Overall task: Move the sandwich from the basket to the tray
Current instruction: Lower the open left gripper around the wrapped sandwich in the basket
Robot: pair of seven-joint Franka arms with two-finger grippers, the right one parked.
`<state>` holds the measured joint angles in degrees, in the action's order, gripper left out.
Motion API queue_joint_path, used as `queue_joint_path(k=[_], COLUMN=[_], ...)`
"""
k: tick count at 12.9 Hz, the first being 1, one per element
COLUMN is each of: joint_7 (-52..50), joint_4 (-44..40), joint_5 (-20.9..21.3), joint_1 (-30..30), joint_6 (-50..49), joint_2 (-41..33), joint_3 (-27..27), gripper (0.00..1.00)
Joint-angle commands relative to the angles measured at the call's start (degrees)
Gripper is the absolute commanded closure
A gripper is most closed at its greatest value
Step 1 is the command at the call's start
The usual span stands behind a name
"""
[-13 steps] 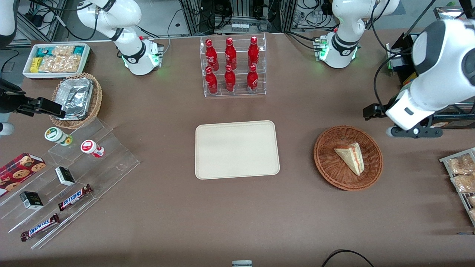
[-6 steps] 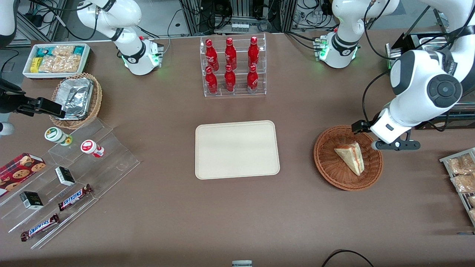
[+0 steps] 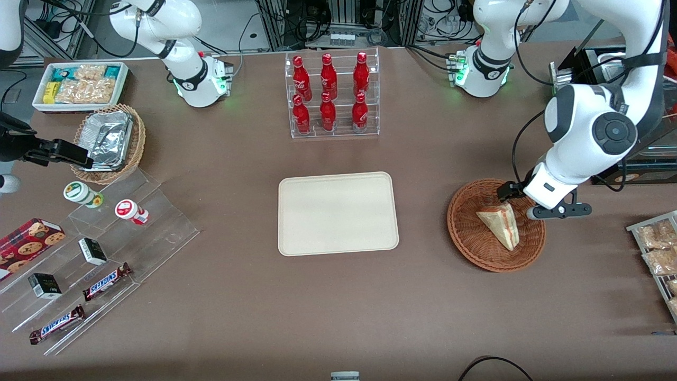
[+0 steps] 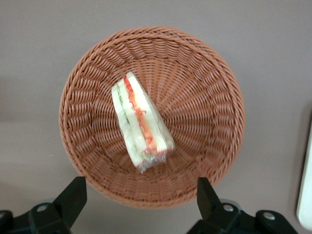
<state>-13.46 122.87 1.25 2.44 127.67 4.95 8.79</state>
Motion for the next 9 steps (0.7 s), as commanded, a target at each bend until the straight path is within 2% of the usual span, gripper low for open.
queue_joint_path(k=[1,4,5,6,9], joint_7=[-9.3,-20.6,-25.1,-27.7,-28.0], joint_4=[2.8,2.7,2.6,2.6,2.4], joint_5=[0.4,-0.1,-2.8,-3.4,-3.3], joint_1=[0.5,1.5,1.5,1.5,1.4], joint_6=[4.7,6.7,7.1,7.4,7.5], joint_2=[0.7,2.5,3.1,3.6,4.9], joint_3=[0.4,0.5,0.5,0.5,0.5], gripper=[0.00,0.00,0.00,0.00,0.00])
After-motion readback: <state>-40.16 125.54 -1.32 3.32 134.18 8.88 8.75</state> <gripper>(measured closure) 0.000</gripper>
